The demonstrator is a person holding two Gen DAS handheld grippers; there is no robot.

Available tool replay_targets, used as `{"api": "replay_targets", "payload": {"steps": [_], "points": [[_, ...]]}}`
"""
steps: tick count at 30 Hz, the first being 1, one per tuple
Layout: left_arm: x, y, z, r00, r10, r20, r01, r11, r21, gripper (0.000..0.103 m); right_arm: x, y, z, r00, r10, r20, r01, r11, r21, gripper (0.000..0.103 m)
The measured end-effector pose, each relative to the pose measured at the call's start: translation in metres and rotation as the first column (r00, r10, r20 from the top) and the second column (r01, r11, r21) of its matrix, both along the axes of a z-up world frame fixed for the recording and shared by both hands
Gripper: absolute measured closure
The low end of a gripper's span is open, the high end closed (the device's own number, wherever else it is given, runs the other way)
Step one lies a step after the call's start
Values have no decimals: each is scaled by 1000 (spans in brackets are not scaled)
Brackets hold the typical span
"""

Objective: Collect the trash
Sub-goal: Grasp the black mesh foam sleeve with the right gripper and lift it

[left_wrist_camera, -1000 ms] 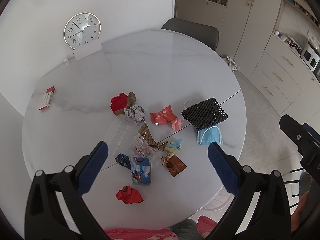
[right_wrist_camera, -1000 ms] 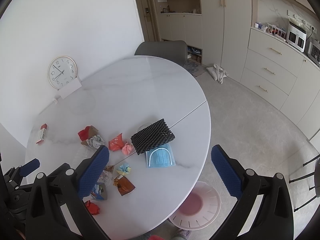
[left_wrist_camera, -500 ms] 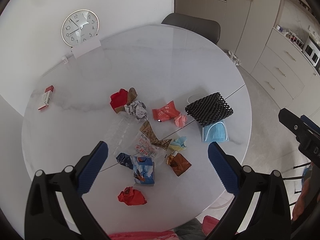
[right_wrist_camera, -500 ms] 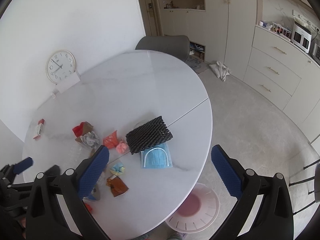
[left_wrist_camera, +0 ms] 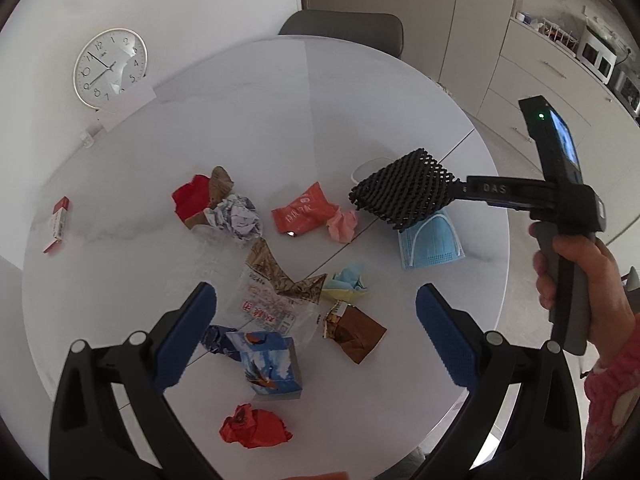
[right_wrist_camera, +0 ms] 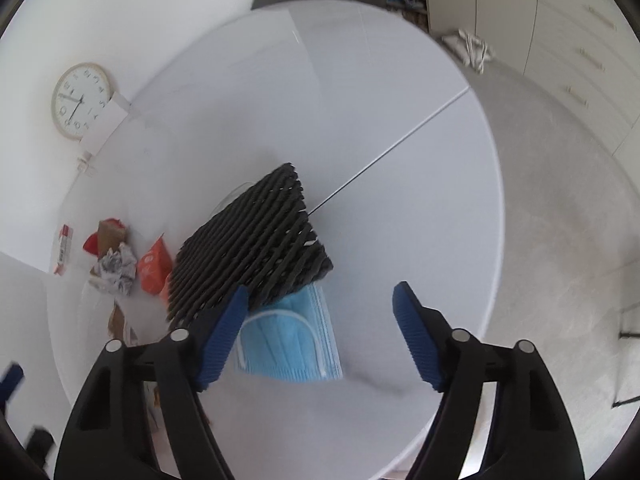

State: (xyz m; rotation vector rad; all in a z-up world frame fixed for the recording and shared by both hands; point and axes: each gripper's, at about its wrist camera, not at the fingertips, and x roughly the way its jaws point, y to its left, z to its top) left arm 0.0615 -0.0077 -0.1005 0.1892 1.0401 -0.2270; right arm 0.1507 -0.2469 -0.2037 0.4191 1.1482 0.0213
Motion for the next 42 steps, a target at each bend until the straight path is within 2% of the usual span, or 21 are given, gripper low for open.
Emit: {"api": "replay_targets", "payload": {"steps": [3, 5, 7, 9, 11, 12, 13, 16, 19, 21, 22, 24, 29, 30, 32, 36, 39, 42], "points": [[3, -9, -11, 1000, -17, -23, 17, 1000, -13, 7, 15, -5, -22, 999, -33, -39, 37, 993, 113, 53], [3, -16, -15, 999, -29, -28, 28, 1000, -11, 7, 18, -9, -30, 996, -56, -63, 67, 977, 201, 70], [4, -20, -18, 999, -34, -35, 34, 999, -14, 7, 20, -13, -37, 993, -75, -91, 96, 960, 263, 71], [4, -23, -20, 998, -35, -47, 34, 999, -15, 7, 19, -17, -36, 989, -99, -110, 126, 954, 271, 69], [6, -22, -20, 998, -33, -52, 32, 999, -15, 7, 15, -19, -25, 991, -104, -86, 121, 966, 231, 65], [7, -21, -20, 998, -30, -53, 29, 999, -17, 7, 13, -17, -17, 994, -90, -62, 100, 976, 194, 61], [7, -20, -20, 998, -26, -55, 25, 1000, -19, 7, 11, -14, -8, 996, -77, -43, 82, 985, 153, 52], [9, -14, -20, 998, -7, -69, 5, 999, -34, 7, 5, -2, 12, 1000, -23, 13, 22, 999, 43, 41], [11, -8, -20, 997, -2, -81, -2, 999, -48, 7, -2, 24, 29, 996, 65, 59, -61, 996, -67, 27], [12, -5, -20, 997, -8, -80, 4, 999, -47, 7, -4, 42, 32, 992, 112, 62, -104, 987, -120, 23], [12, -3, -19, 997, -12, -78, 8, 999, -47, 7, -4, 50, 33, 992, 114, 61, -106, 987, -123, 23], [13, 2, -18, 997, -20, -73, 16, 999, -50, 7, -5, 54, 30, 995, 83, 57, -79, 994, -73, 23], [16, 17, -14, 997, -46, -69, 41, 997, -71, 7, -9, 57, 14, 998, -53, -15, 54, 997, 48, 23], [16, 20, -14, 996, -51, -69, 46, 996, -75, 7, -10, 57, 10, 995, -91, -32, 93, 993, 75, 25], [18, 27, -14, 996, -64, -69, 58, 995, -80, 7, -12, 57, 1, 985, -164, -60, 171, 974, 150, 37], [24, 41, -15, 994, -89, -69, 83, 993, -86, 7, -9, 58, -12, 964, -247, -102, 266, 921, 283, 46], [28, 50, -15, 993, -99, -63, 93, 992, -87, 7, -6, 57, -20, 942, -310, -125, 334, 877, 346, 55], [33, 56, -15, 993, -102, -57, 97, 992, -85, 7, -4, 53, -28, 921, -360, -150, 389, 827, 406, 73]]}}
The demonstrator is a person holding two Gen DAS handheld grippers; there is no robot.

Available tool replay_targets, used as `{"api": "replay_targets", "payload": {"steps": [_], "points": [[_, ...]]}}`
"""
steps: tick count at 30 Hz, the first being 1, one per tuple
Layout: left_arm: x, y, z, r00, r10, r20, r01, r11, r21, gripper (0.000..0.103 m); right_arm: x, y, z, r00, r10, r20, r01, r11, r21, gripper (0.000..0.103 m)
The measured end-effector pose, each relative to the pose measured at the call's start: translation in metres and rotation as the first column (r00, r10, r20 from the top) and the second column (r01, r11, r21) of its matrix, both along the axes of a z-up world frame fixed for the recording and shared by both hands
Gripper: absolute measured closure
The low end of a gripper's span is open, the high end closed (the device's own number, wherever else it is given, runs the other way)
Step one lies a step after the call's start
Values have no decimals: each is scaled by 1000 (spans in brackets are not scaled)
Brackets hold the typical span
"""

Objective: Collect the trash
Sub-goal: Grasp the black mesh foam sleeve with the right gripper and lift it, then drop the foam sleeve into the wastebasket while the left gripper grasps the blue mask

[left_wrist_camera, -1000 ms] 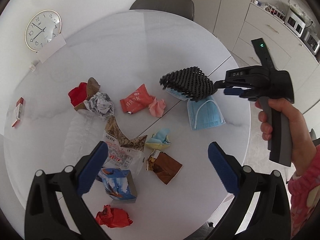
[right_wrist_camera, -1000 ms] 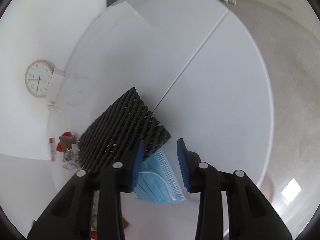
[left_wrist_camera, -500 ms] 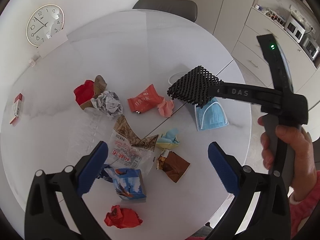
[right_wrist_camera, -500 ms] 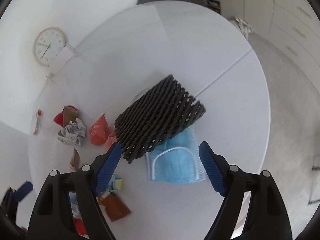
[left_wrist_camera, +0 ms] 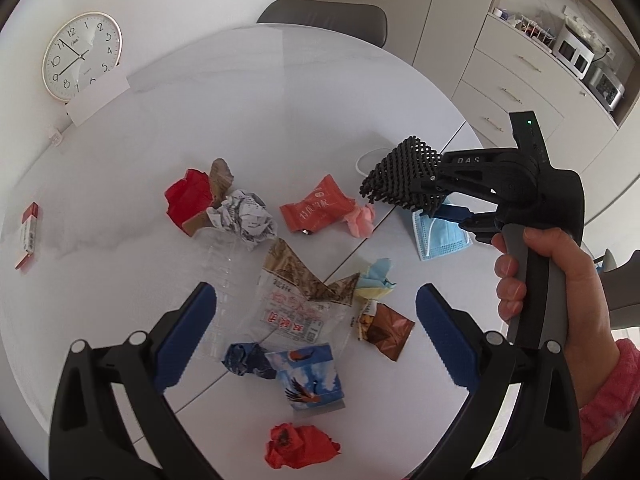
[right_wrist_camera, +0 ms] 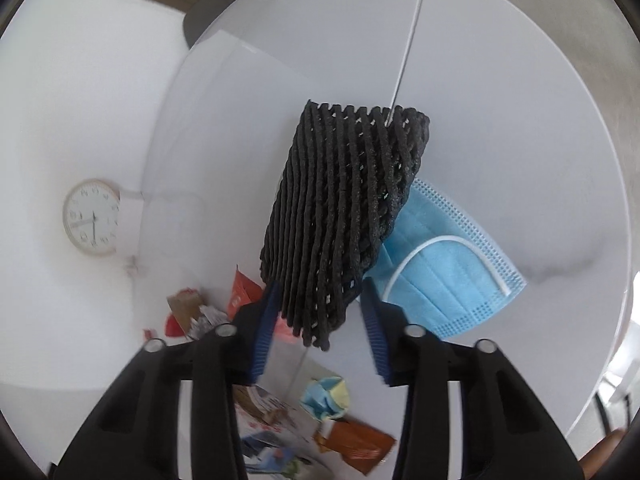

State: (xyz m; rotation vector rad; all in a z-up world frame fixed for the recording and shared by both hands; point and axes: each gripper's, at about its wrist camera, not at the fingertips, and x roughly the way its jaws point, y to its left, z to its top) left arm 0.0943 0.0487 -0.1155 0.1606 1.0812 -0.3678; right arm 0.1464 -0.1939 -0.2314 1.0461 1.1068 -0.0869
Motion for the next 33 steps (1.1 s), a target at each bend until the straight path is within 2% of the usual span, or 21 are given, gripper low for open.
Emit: {"api": "replay_targets", "payload": {"steps": [2, 4, 10, 13, 15, 18, 22, 25, 27, 29, 31, 32, 33], "points": [[2, 1, -1, 1000, -9, 1, 9, 1000, 2, 7, -1, -1, -3, 999, -33, 10, 32, 998, 48, 84], [2, -1, -2, 1000, -21, 0, 21, 1000, 5, 7, -4, -4, 1, 998, -50, 32, 48, 997, 63, 91], [6, -27, -9, 997, -78, -12, 77, 997, -25, 7, -21, -16, 39, 989, -39, 140, 35, 999, 29, 91], [6, -57, -13, 990, -126, 56, 127, 992, -4, 7, -37, -34, 65, 982, -32, 185, 39, 999, -35, 91], [8, -82, -17, 972, -208, 106, 207, 978, 13, 7, -51, -50, 80, 979, -26, 200, 43, 996, -82, 91], [15, -122, -33, 914, -367, 171, 357, 930, 89, 7, -73, -78, 94, 978, -14, 208, 41, 991, -129, 91], [33, -169, -62, 814, -560, 153, 525, 823, 219, 7, -102, -113, 99, 981, -10, 192, 41, 986, -163, 90], [49, -193, -84, 774, -626, 101, 581, 764, 280, 7, -122, -137, 94, 986, -18, 168, 46, 986, -162, 90], [58, -204, -98, 766, -641, 50, 605, 744, 284, 8, -133, -150, 88, 988, -17, 151, 41, 986, -161, 90], [63, -210, -111, 770, -638, -7, 615, 739, 276, 18, -142, -164, 82, 991, -10, 136, 31, 987, -157, 90], [70, -215, -125, 781, -620, -76, 616, 743, 264, 42, -150, -170, 77, 992, 3, 125, 17, 988, -155, 90], [72, -215, -129, 790, -605, -99, 608, 755, 245, 45, -153, -174, 74, 993, 11, 116, 8, 987, -158, 90], [74, -212, -127, 805, -587, -88, 591, 776, 221, 49, -158, -178, 72, 994, 16, 108, 1, 987, -163, 90]]}}
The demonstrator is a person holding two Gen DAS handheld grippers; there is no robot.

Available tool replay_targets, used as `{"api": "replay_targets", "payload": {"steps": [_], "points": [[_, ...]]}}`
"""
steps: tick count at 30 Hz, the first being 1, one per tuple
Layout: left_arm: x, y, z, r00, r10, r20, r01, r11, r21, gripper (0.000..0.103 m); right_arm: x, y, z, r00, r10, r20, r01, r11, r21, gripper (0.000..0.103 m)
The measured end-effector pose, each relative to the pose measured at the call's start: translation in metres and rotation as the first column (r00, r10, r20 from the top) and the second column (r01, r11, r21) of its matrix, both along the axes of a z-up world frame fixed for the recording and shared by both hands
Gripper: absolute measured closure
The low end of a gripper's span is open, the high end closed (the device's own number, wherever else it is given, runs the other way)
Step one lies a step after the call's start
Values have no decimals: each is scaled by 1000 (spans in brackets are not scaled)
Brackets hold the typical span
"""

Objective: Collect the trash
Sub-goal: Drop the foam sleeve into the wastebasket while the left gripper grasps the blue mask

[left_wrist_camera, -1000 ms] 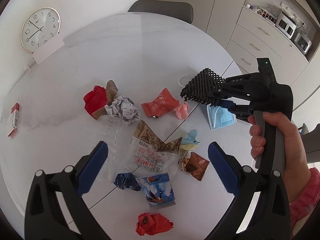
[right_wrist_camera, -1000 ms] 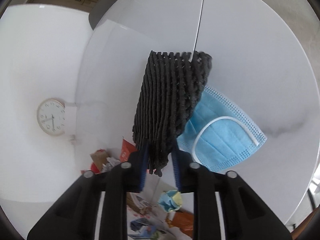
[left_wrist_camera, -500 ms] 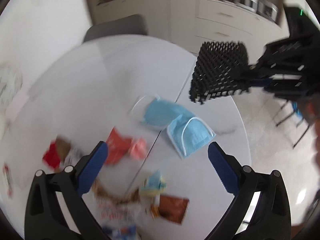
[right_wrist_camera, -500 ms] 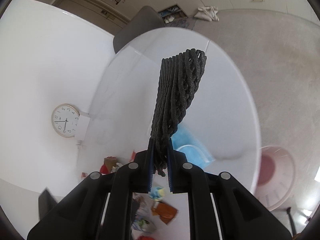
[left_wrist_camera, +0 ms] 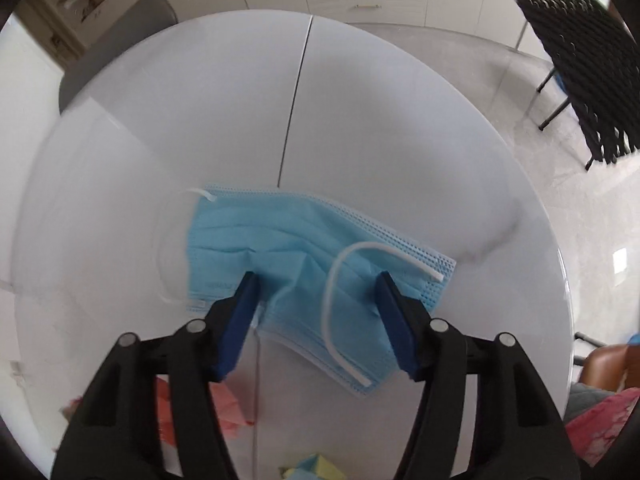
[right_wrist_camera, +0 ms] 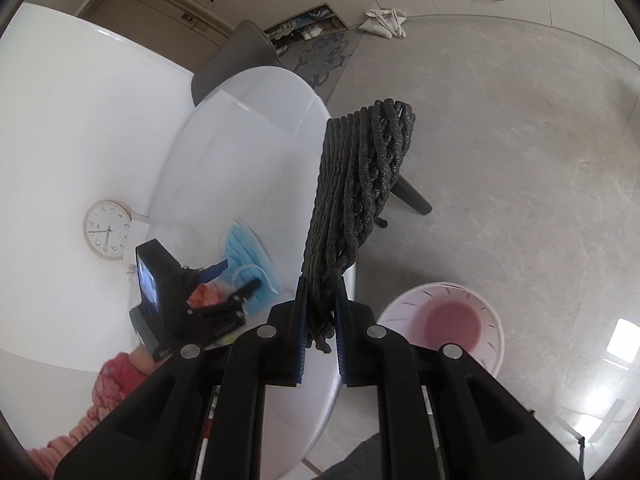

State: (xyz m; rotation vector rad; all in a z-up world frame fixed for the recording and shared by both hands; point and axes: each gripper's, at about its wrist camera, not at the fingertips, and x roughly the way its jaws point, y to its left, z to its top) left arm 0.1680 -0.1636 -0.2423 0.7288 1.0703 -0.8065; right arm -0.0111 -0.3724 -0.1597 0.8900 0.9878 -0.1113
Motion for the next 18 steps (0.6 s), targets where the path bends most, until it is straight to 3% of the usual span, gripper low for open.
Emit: {"api": "replay_targets", "payload": {"steps": [4, 6, 13, 18], "points": [[4, 5, 3, 995, 75, -59, -77, 996, -38, 76, -16, -10, -9, 999, 24, -24, -25, 1000, -11, 90], [3, 7, 9, 992, 103, -69, -107, 993, -59, 83, -24, -12, -13, 998, 45, -42, -46, 999, -26, 90], [-25, 21, 58, 979, 195, -67, -203, 966, -158, 86, -50, 7, -47, 971, 180, -159, -199, 974, -112, 90], [-79, 28, 103, 961, 269, -68, -278, 933, -229, 86, -56, 38, -117, 917, 296, -267, -329, 940, -86, 90]]}}
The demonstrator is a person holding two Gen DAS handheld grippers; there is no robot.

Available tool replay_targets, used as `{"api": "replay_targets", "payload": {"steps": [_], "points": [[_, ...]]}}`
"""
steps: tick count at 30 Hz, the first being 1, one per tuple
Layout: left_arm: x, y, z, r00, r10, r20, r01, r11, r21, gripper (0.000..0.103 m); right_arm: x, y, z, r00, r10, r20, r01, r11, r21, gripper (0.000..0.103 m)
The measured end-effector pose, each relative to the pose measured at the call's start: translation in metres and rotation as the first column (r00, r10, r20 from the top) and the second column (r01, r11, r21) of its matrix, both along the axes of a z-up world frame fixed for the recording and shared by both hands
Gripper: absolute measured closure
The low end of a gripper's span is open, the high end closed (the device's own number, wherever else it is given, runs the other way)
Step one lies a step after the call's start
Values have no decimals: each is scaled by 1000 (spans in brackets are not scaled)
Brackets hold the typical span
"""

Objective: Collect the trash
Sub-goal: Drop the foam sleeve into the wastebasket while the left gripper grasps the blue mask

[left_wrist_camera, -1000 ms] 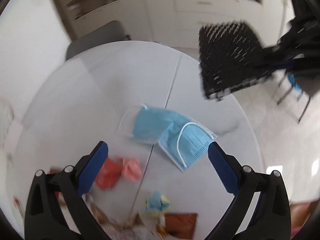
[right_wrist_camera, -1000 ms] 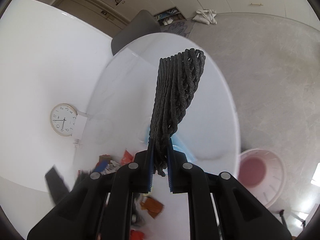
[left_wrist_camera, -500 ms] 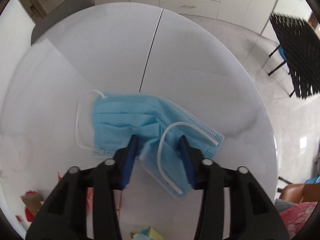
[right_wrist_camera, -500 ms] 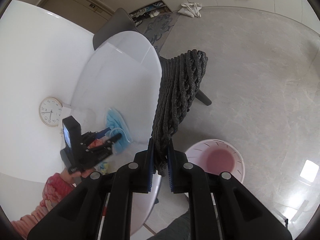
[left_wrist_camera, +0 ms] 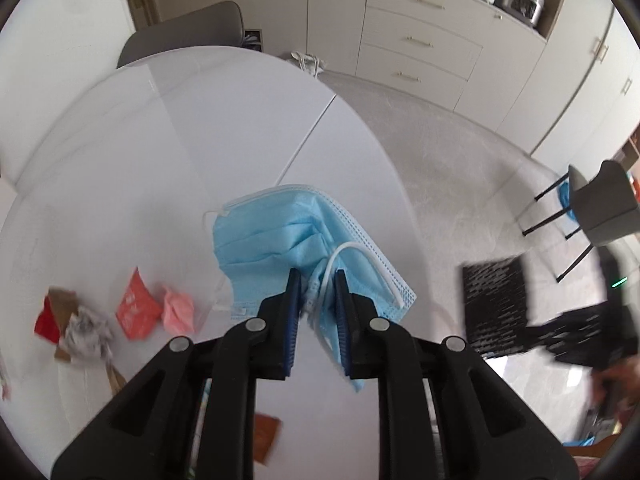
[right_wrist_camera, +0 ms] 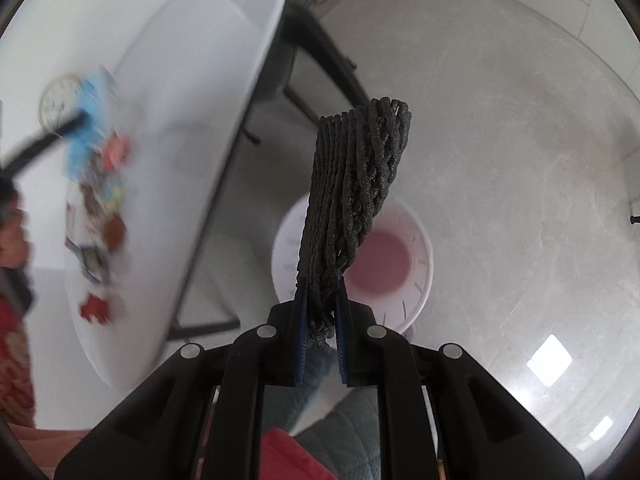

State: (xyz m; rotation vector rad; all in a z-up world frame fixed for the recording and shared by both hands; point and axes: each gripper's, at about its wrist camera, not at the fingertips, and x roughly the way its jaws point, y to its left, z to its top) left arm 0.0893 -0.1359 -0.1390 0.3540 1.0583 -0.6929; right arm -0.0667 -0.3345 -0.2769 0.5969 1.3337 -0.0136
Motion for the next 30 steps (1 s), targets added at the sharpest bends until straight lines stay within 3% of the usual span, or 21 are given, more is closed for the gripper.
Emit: {"api": "replay_targets", "payload": {"steps": [6, 8, 10, 15, 20, 21, 24, 26, 28, 30], "points": [[-80, -20, 14, 1000, -17, -21, 16, 1000, -26, 86, 4, 42, -82, 987, 114, -114, -120, 991, -55, 85], [-105, -24, 11, 999, -33, -39, 32, 999, -21, 86, 3, 49, -99, 981, 130, -145, -140, 989, -57, 61], [-118, -27, 6, 997, -49, -66, 48, 999, -14, 85, 1, 49, -104, 979, 126, -158, -137, 989, -62, 44], [-148, -45, -15, 991, -62, -118, 64, 998, 10, 85, -29, 25, -74, 992, 55, -115, -71, 989, -132, 28], [-167, -70, -39, 985, -75, -156, 83, 995, 49, 84, -68, -27, -20, 996, -72, -53, 57, 966, -251, 17], [-170, -75, -43, 985, -75, -153, 85, 995, 61, 80, -75, -37, -12, 995, -93, -37, 80, 962, -262, 17], [-179, -85, -59, 990, -72, -122, 86, 990, 109, 54, -89, -59, 18, 989, -146, 14, 144, 949, -280, 17], [-181, -88, -64, 991, -70, -111, 83, 989, 122, 46, -93, -67, 33, 984, -171, 47, 178, 943, -283, 16], [-181, -91, -66, 993, -62, -104, 75, 989, 128, 33, -95, -72, 45, 979, -186, 82, 201, 941, -273, 14], [-181, -91, -65, 995, -47, -90, 59, 989, 133, 28, -93, -74, 56, 975, -191, 116, 216, 939, -266, 14]]}}
